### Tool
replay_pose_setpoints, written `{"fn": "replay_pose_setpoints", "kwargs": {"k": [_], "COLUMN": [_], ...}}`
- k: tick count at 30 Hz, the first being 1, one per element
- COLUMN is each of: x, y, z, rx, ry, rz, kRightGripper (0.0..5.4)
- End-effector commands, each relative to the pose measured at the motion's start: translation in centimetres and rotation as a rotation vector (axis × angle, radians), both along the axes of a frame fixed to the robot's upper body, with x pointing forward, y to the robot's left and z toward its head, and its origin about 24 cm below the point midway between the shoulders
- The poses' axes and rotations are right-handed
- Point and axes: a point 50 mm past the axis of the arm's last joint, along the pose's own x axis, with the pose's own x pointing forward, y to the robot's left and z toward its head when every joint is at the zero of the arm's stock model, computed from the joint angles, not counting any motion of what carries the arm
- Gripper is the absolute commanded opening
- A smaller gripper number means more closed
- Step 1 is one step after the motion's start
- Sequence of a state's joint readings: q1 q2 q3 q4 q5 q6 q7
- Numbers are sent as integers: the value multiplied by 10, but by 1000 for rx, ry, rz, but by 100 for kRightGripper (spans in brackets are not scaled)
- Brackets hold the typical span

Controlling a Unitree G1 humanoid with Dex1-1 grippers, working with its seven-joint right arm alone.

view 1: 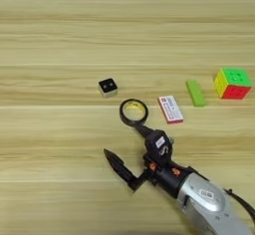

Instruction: Move the objects on the table

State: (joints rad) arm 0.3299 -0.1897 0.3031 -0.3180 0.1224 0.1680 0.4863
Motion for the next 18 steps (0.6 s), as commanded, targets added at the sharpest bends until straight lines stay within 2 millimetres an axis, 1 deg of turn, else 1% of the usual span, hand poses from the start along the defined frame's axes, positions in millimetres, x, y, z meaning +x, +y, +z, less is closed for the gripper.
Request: {"fn": "replay_pose_setpoints", "kwargs": {"k": [1, 11, 18], "x": [9, 24, 32], "y": [2, 0, -1], "z": [9, -2, -3], "rx": [19, 7, 5], "ry": [-46, -5, -7], "rz": [-11, -75, -92], "kRightGripper": [536, 536, 536]}}
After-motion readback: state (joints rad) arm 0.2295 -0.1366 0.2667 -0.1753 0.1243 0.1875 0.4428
